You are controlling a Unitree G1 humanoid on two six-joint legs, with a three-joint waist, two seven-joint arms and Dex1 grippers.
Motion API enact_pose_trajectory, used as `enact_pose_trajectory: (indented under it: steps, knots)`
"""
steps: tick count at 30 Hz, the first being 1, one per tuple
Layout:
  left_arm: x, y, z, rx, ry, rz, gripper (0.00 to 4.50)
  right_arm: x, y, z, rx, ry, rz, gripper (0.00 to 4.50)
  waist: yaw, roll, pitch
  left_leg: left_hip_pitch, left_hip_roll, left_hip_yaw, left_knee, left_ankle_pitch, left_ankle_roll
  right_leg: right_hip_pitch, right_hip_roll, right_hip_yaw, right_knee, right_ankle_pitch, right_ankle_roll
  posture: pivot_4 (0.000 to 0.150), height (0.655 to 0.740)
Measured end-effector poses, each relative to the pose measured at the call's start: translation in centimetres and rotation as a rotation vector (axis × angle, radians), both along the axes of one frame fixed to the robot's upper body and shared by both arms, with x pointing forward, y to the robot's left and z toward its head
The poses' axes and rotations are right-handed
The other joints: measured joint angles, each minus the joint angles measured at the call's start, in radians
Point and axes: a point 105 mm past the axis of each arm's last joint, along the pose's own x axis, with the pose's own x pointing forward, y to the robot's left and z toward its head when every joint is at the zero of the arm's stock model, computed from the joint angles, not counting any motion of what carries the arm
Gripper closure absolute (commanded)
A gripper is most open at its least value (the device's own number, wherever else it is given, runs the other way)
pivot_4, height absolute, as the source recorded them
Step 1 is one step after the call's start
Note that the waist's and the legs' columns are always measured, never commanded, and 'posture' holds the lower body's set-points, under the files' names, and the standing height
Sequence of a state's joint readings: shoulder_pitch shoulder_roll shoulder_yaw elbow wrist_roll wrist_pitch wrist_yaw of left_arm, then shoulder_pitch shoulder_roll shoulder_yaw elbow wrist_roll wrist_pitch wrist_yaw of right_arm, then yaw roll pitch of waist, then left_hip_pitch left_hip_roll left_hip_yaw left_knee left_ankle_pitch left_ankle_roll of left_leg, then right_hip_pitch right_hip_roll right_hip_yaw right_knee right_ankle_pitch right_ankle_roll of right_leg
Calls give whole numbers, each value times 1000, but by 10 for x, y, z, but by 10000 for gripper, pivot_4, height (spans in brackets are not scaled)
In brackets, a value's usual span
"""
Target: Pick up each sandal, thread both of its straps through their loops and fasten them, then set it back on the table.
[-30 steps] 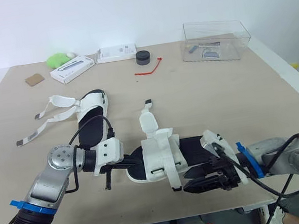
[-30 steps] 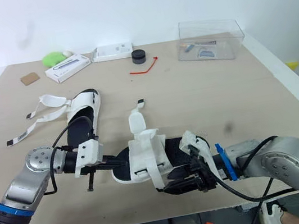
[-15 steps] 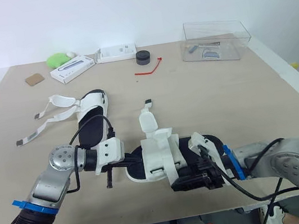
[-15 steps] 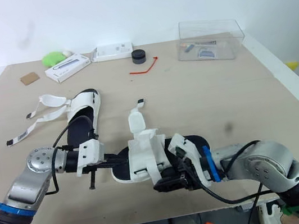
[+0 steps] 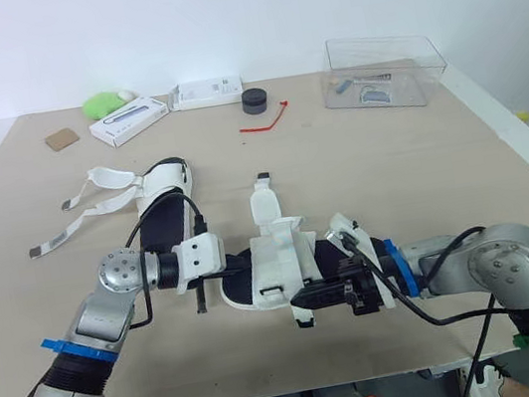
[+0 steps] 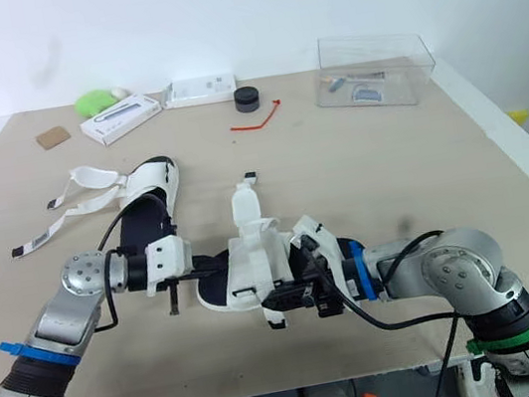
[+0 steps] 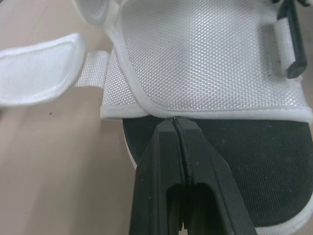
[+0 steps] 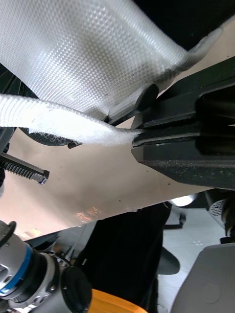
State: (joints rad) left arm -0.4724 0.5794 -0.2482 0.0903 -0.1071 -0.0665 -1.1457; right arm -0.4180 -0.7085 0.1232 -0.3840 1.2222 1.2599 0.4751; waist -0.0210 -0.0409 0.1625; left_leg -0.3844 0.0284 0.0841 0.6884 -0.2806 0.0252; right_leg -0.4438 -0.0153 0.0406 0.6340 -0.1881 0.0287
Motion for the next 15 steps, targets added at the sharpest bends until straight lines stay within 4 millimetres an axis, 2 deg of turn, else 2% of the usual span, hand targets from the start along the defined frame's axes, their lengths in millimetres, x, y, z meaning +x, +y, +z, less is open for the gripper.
enact_pose_trajectory:
  steps: [8, 13, 15]
  knots:
    - [7, 0, 2, 5, -25, 2, 45000, 10, -1, 6, -2, -7, -3, 44404, 0, 0, 0, -2, 0, 0, 0, 0, 0, 0, 0, -1, -2, 3, -3, 1500, 7400]
    - [6, 0, 2, 5, -24, -3, 45000, 5, -9, 25, 58, 18, 31, 44404, 0, 0, 0, -3, 0, -1, 0, -1, 2, 0, 0, -1, -3, 4, -5, 1500, 7400]
    - [6, 0, 1, 7, -22, -4, 45000, 2, -8, 42, 109, 26, 71, 44404, -2, 0, 0, -3, 0, -1, 0, -1, 2, 0, 0, -1, -3, 5, -6, 1500, 7400]
